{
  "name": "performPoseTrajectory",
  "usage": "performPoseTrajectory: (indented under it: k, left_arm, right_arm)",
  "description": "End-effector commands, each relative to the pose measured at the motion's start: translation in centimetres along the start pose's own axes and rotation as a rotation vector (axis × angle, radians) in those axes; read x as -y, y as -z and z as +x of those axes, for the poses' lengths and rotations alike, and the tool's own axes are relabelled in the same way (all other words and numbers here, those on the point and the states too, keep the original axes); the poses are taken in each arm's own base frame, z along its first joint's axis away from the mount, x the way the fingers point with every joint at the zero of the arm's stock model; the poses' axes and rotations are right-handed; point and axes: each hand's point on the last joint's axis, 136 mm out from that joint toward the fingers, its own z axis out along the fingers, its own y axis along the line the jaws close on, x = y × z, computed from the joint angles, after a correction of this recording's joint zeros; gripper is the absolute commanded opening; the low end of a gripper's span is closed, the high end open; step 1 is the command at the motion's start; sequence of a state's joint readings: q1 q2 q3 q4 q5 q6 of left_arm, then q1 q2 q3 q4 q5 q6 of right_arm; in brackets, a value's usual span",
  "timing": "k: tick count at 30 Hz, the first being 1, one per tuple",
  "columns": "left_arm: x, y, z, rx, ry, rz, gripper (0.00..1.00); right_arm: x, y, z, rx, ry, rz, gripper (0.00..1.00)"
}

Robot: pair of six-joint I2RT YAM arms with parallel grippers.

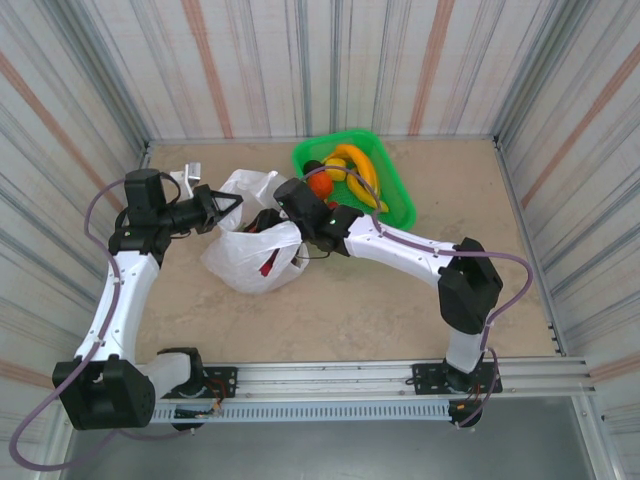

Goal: Place the fake fruits into the plastic bag and tie a complex knot

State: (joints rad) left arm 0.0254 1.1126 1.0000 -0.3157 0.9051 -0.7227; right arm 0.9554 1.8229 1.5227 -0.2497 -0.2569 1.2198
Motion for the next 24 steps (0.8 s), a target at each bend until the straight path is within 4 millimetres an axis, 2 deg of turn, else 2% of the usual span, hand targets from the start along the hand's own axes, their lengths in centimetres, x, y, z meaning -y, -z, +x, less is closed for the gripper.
performPoseTrajectory:
  k: [1,11,24]
  left_arm:
    - [0.8,0.4,-0.5,0.019,-0.022,0.017,0.00]
    - [1.0,0.5,-0.5,0.021,-0.021,0.017,0.00]
    - [1.1,0.6,-0.6,0.024,-0.021,0.015,0.00]
  right_arm:
    - [-1.6,0.0,0.2,-0.010,0.015,-0.044,0.64]
    - [-1.6,1.1,-0.1,0.026,0.056,-0.045,0.85]
    - [-1.3,2.9,-0.7,0.067,0.100,-0.033,0.84]
